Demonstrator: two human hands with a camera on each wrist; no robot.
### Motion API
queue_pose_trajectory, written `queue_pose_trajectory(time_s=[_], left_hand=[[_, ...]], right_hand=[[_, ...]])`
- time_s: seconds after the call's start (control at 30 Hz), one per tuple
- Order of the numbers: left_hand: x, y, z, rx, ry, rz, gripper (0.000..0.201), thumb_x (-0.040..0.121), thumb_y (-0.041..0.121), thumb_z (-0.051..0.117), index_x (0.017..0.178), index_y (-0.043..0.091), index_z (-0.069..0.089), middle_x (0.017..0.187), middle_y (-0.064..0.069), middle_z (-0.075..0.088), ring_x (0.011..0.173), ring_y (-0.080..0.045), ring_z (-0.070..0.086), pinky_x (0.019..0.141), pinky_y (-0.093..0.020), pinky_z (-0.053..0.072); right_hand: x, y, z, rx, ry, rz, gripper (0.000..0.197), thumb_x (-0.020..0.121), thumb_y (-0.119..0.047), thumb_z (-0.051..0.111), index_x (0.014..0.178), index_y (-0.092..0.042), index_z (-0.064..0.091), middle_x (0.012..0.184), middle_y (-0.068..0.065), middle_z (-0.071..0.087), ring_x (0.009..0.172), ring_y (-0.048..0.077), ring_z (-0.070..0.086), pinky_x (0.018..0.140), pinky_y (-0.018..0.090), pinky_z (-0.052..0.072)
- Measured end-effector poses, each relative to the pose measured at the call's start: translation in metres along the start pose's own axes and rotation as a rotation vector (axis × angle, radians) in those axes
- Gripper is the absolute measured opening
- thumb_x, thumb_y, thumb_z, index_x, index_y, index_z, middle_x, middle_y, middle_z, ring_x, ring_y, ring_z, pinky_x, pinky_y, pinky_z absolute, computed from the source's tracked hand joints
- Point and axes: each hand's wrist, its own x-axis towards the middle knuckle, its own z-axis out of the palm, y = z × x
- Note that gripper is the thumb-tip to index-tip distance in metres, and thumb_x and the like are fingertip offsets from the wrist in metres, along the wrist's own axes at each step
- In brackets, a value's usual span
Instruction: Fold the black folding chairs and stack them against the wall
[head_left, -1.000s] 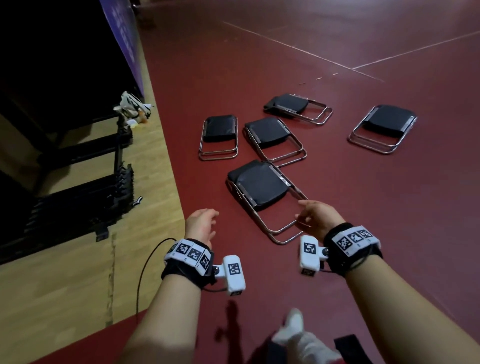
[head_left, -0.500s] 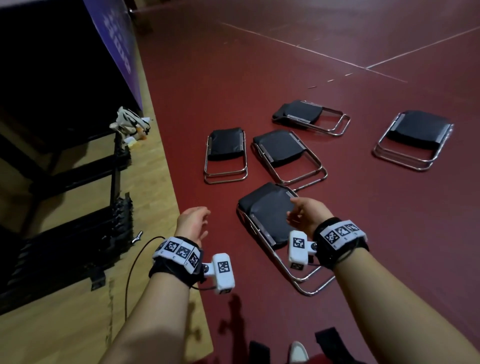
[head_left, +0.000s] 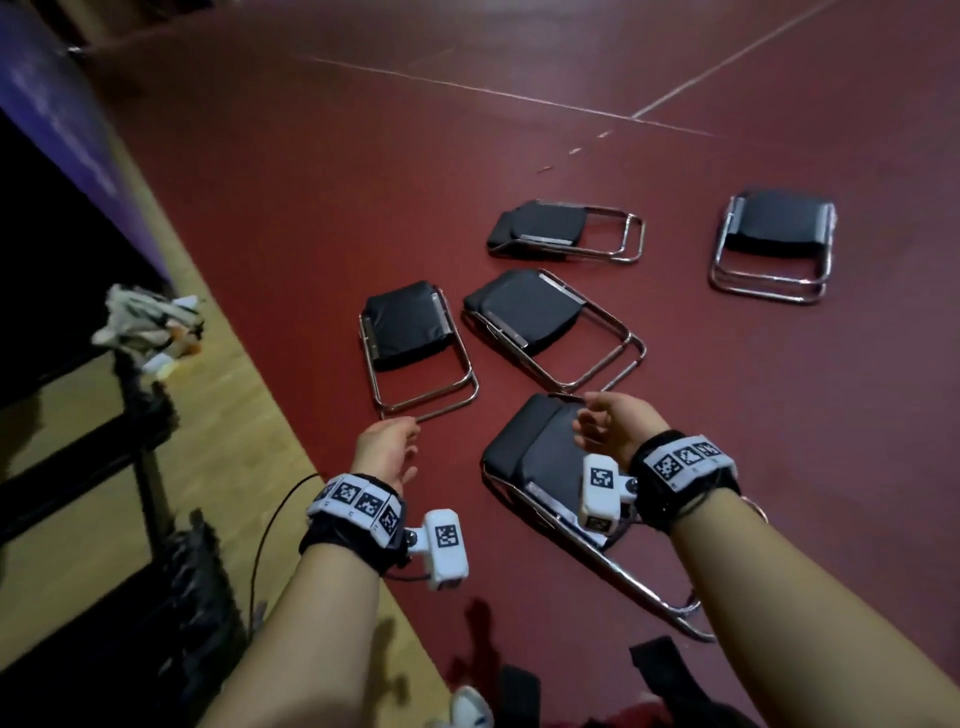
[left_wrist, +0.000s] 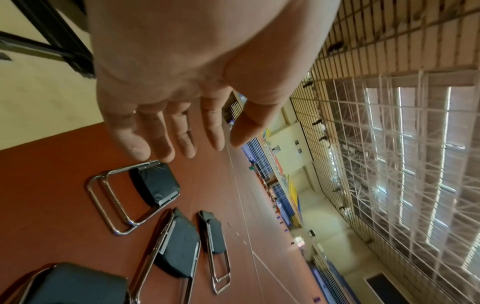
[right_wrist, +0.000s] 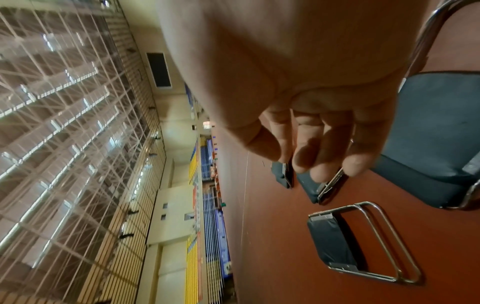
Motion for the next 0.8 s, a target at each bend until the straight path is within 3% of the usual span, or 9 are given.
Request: queue_pose_trajectory(time_s=[0.13, 0.33, 0.43, 0.5, 0.63, 0.7, 0.8], left_hand=[[0.068, 0.052, -0.004, 0.093, -0.099, 0.042, 0.013, 0.094, 0.011, 0.058, 0.085, 0.019, 0.061, 0.082, -0.002, 0.06, 0.071, -0.015, 0.053, 0.061, -0.029, 0.038], [0.144, 0.1, 0.047, 0.218, -0.34, 0.062, 0.01, 0.095, 0.012, 0.057, 0.095, 0.018, 0.065, 0.082, 0.0, 0.062, 0.071, -0.014, 0.055, 0.06, -0.028, 0.038], [0.181, 0.12, 0.07, 0.216, -0.429, 0.06, 0.011, 0.09, 0.013, 0.06, 0.099, 0.013, 0.066, 0.086, -0.007, 0.063, 0.07, -0.02, 0.057, 0.054, -0.026, 0.036], [0.208, 0.137, 0.085, 0.225, -0.44, 0.053, 0.009, 0.088, 0.013, 0.063, 0.097, 0.013, 0.066, 0.093, -0.011, 0.064, 0.081, -0.024, 0.06, 0.057, -0.028, 0.038], [0.254, 0.17, 0.11, 0.253, -0.463, 0.072, 0.005, 0.094, 0.014, 0.061, 0.094, 0.017, 0.064, 0.091, -0.004, 0.065, 0.085, -0.02, 0.06, 0.061, -0.028, 0.036], [0.277, 0.186, 0.124, 0.273, -0.481, 0.113, 0.006, 0.096, 0.015, 0.059, 0.096, 0.018, 0.065, 0.092, 0.0, 0.066, 0.093, -0.021, 0.061, 0.062, -0.028, 0.037], [0.299, 0.195, 0.147, 0.322, -0.553, 0.029, 0.013, 0.098, 0.021, 0.057, 0.109, 0.019, 0.064, 0.096, 0.004, 0.064, 0.098, -0.019, 0.058, 0.07, -0.031, 0.041]], right_hand=[[0.016, -0.002, 0.05, 0.073, 0.065, 0.002, 0.012, 0.095, -0.018, 0.055, 0.085, -0.013, 0.052, 0.071, 0.005, 0.056, 0.062, 0.02, 0.057, 0.061, 0.031, 0.048], [0.043, -0.027, 0.066, 0.171, 0.224, -0.067, 0.01, 0.096, -0.014, 0.049, 0.086, -0.012, 0.053, 0.073, 0.01, 0.056, 0.064, 0.025, 0.057, 0.062, 0.031, 0.045], [0.066, -0.048, 0.08, 0.202, 0.234, -0.095, 0.01, 0.096, -0.015, 0.049, 0.089, -0.011, 0.055, 0.076, 0.011, 0.057, 0.068, 0.027, 0.059, 0.064, 0.034, 0.047], [0.086, -0.064, 0.089, 0.222, 0.247, -0.097, 0.01, 0.096, -0.017, 0.05, 0.09, -0.012, 0.055, 0.076, 0.011, 0.058, 0.069, 0.027, 0.06, 0.065, 0.034, 0.048], [0.12, -0.093, 0.111, 0.248, 0.289, -0.097, 0.007, 0.096, -0.016, 0.05, 0.095, -0.012, 0.055, 0.075, 0.01, 0.06, 0.069, 0.025, 0.06, 0.065, 0.035, 0.048], [0.133, -0.106, 0.121, 0.271, 0.31, -0.102, 0.007, 0.096, -0.016, 0.05, 0.094, -0.012, 0.055, 0.075, 0.009, 0.059, 0.068, 0.025, 0.06, 0.064, 0.034, 0.048], [0.146, -0.115, 0.129, 0.311, 0.366, -0.109, 0.009, 0.096, -0.014, 0.05, 0.089, -0.012, 0.056, 0.073, 0.009, 0.058, 0.067, 0.024, 0.058, 0.063, 0.033, 0.047]])
